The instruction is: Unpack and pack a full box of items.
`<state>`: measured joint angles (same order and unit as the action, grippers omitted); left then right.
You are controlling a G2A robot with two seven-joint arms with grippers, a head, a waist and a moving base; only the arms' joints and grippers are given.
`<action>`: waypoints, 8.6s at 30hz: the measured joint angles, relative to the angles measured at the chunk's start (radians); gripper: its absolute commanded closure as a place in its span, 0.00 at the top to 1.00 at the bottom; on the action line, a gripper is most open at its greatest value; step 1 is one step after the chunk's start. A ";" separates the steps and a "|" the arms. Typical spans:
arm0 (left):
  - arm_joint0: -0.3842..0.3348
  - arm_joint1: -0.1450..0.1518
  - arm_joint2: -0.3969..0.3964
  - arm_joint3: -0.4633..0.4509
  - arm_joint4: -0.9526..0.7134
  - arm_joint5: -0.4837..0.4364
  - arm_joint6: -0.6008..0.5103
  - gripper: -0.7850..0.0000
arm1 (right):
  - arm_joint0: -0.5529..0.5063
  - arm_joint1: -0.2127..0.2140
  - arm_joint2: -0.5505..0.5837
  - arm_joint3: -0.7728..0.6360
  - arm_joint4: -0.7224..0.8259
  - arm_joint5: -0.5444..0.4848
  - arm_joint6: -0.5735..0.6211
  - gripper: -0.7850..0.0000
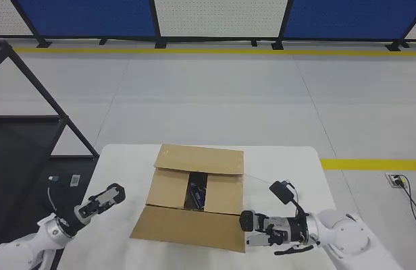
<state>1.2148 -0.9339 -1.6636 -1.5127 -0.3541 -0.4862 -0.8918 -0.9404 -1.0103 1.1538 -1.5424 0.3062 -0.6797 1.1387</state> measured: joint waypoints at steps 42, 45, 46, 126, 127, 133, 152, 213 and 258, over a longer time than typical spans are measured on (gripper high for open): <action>-0.084 -0.014 0.133 0.093 -0.083 -0.079 -0.034 1.00 | 0.039 -0.002 -0.046 0.010 -0.095 0.214 -0.165 1.00; -0.078 -0.014 0.130 0.087 -0.084 -0.090 -0.031 1.00 | 0.062 -0.008 -0.041 0.015 -0.047 0.312 -0.211 1.00; -0.078 -0.014 0.130 0.088 -0.084 -0.088 -0.031 1.00 | 0.068 -0.009 -0.040 0.015 -0.041 0.336 -0.219 1.00; -0.201 -0.056 0.178 0.173 -0.236 0.059 0.143 1.00 | 0.342 -0.086 -0.076 0.342 0.063 0.714 -0.322 1.00; -0.202 -0.056 0.179 0.171 -0.232 0.061 0.143 1.00 | 0.337 -0.084 -0.070 0.340 0.062 0.717 -0.322 1.00; -0.208 -0.059 0.189 0.163 -0.210 0.070 0.143 1.00 | 0.328 -0.082 -0.055 0.355 0.051 0.760 -0.349 1.00; -0.221 -0.068 0.203 0.185 -0.179 0.086 0.153 1.00 | 0.414 -0.126 -0.106 0.468 0.188 0.681 -0.219 1.00; -0.145 -0.095 0.162 0.186 -0.238 0.033 0.183 1.00 | 0.684 -0.368 -0.389 0.704 0.100 0.678 -0.919 1.00; -0.090 -0.111 0.147 0.147 -0.216 0.031 0.209 1.00 | 0.798 -0.585 -0.433 1.017 0.218 0.848 -1.199 1.00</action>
<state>1.1251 -1.0452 -1.5170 -1.3654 -0.5704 -0.4548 -0.6830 -0.1427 -1.5950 0.7204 -0.5255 0.5241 0.1685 -0.0599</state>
